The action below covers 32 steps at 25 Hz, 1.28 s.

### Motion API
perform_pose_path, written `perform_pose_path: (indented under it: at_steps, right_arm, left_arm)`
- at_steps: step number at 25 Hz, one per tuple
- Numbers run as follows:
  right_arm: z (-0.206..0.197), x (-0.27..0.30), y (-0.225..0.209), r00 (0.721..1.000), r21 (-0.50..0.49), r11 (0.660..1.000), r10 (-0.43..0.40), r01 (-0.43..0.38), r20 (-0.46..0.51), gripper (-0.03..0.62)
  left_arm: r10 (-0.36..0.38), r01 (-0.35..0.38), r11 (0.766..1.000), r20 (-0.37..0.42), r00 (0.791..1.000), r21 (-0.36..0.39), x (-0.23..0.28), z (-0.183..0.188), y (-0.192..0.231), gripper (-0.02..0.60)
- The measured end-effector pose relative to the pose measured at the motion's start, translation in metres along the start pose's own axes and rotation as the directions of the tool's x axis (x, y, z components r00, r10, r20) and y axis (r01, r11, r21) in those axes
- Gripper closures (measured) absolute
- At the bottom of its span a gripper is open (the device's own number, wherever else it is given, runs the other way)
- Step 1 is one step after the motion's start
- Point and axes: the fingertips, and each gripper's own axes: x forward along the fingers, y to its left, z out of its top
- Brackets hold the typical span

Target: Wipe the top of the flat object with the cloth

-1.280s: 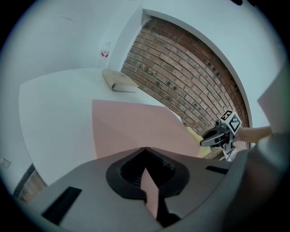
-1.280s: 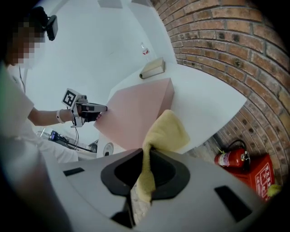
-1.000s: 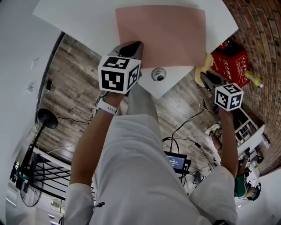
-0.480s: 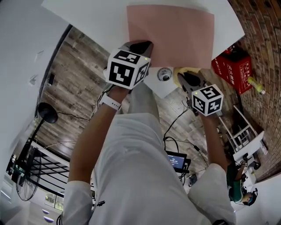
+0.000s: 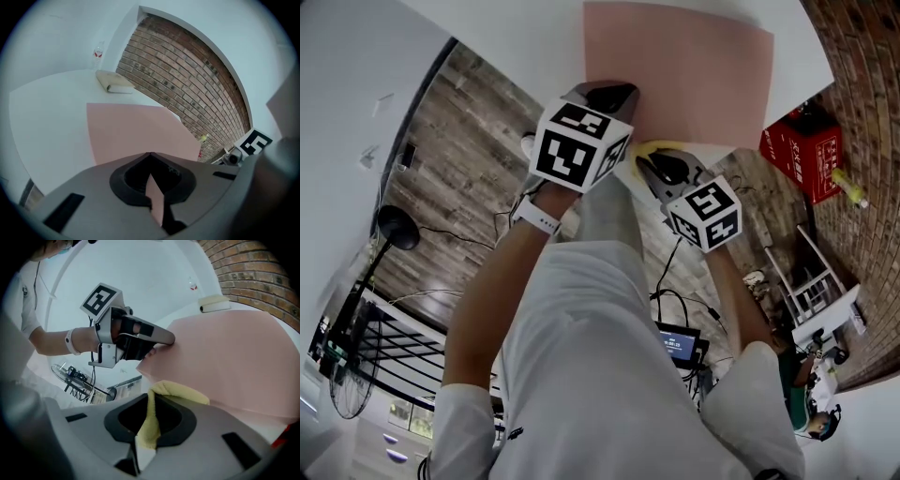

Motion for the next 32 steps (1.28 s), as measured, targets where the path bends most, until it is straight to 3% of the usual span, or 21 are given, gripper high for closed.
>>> perform_pose_path:
  at_steps: [7, 13, 16, 21, 27, 32]
  right_arm:
    - [0.011, 0.029, 0.033, 0.995, -0.063, 0.995, 0.081, -0.077, 0.059, 0.541]
    - [0.025, 0.033, 0.062, 0.985, -0.110, 0.984, 0.149, -0.139, 0.086, 0.542]
    - [0.032, 0.034, 0.071, 0.984, -0.131, 0.981, 0.156, -0.144, 0.091, 0.542]
    - [0.041, 0.034, 0.084, 0.979, -0.100, 0.977, 0.196, -0.189, 0.061, 0.542]
    - [0.055, 0.037, 0.102, 0.977, -0.103, 0.973, 0.212, -0.208, 0.030, 0.542]
    - [0.063, 0.037, 0.116, 0.963, -0.089, 0.960, 0.267, -0.264, 0.028, 0.542]
  left_arm:
    - [-0.061, 0.061, 0.998, -0.022, 0.998, -0.008, 0.000, -0.002, -0.005, 0.563]
    - [-0.139, 0.150, 0.975, 0.077, 0.987, -0.161, -0.013, 0.001, 0.001, 0.563]
    - [-0.095, 0.128, 0.969, 0.158, 0.983, -0.211, -0.041, 0.011, 0.018, 0.563]
    - [0.037, 0.014, 0.980, 0.252, 0.967, -0.198, -0.103, 0.007, 0.043, 0.563]
    - [0.127, -0.071, 0.971, 0.243, 0.962, -0.229, -0.136, -0.041, 0.051, 0.563]
    - [0.161, -0.091, 0.960, 0.257, 0.953, -0.264, -0.146, -0.049, 0.053, 0.563]
